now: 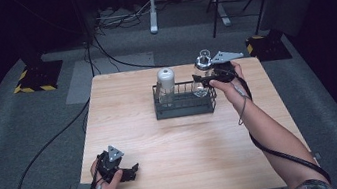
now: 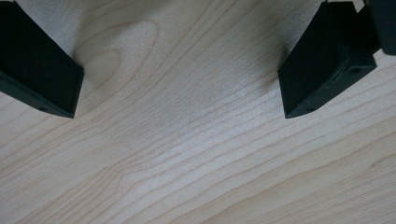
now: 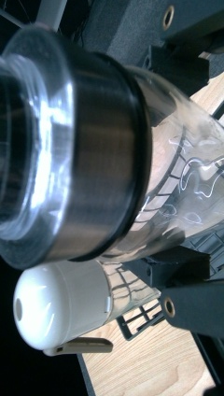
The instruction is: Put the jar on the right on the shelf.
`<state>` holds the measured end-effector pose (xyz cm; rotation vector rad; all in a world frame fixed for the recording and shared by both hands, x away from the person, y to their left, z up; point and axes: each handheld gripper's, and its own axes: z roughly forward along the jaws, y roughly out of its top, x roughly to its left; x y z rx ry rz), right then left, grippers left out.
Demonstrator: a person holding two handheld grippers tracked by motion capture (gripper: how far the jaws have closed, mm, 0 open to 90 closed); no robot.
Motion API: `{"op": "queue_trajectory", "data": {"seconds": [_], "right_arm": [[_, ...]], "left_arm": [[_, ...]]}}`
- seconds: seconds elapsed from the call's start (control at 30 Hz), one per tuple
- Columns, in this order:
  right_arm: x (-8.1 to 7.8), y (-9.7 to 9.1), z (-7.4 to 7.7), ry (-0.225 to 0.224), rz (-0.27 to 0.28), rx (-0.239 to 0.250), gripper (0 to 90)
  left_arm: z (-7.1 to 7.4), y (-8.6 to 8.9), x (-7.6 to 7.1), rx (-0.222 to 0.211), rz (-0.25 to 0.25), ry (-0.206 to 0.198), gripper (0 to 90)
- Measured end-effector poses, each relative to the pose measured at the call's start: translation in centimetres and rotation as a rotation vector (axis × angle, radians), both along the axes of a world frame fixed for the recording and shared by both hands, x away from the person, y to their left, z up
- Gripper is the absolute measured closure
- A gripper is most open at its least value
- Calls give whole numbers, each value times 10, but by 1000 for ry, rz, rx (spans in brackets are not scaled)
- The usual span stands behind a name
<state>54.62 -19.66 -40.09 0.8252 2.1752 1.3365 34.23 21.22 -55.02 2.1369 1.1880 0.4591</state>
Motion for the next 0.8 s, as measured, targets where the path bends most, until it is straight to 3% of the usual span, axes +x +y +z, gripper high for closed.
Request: {"op": "queue_trajectory", "data": {"seconds": [0.8], "right_arm": [[4, -3, -27, 47, -6, 9, 316]], "left_arm": [[0, 0, 0, 0, 0, 0, 0]]}}
